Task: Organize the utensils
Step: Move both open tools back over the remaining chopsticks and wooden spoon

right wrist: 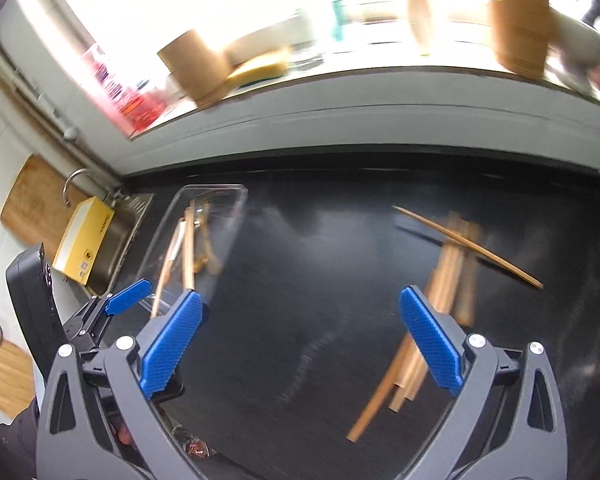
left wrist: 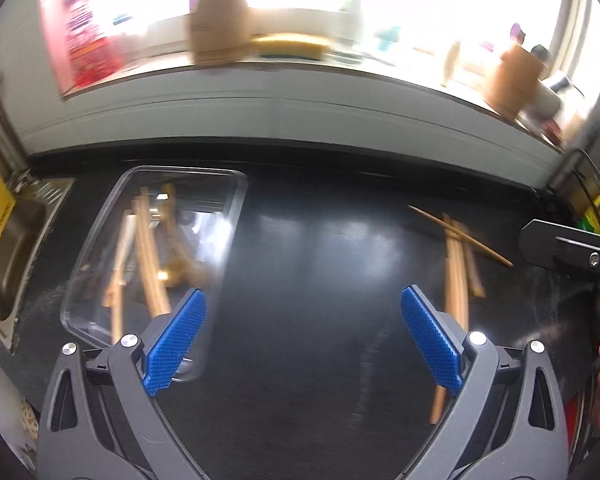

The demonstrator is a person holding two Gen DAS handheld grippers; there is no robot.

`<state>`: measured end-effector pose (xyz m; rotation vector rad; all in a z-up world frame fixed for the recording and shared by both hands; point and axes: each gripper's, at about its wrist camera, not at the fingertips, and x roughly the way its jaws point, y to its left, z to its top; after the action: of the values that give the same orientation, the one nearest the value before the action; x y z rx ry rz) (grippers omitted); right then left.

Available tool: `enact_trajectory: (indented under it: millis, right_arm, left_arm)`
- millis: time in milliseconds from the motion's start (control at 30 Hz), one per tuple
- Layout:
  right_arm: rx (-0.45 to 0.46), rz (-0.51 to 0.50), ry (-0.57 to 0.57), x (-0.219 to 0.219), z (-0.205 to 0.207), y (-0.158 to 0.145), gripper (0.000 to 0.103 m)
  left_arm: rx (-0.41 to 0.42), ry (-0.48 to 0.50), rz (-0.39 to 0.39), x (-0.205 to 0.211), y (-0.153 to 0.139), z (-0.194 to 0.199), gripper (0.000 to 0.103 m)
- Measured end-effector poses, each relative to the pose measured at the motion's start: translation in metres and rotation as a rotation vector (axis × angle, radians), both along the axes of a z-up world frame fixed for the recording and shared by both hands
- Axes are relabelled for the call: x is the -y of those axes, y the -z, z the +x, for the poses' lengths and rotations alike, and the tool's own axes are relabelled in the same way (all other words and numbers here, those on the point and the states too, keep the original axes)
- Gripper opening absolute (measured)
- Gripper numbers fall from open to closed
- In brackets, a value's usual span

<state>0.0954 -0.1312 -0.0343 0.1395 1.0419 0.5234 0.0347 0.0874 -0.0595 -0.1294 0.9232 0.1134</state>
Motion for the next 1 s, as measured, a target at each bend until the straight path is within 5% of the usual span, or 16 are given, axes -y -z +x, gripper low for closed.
enact_trajectory:
  millis: [467, 1000]
  right_arm:
    - [-0.004, -0.017, 0.165, 0.149, -0.016, 0.011, 0.097]
    - [-0.067, -0.087, 0.126, 0.146, 0.043, 0.069, 0.097]
  left_arm:
    - [-0.026, 0.176, 0.040, 0.133, 0.021, 0.018, 0.095]
    - [-0.092, 0.332, 0.120, 0.153, 0.110, 0.065, 0.095]
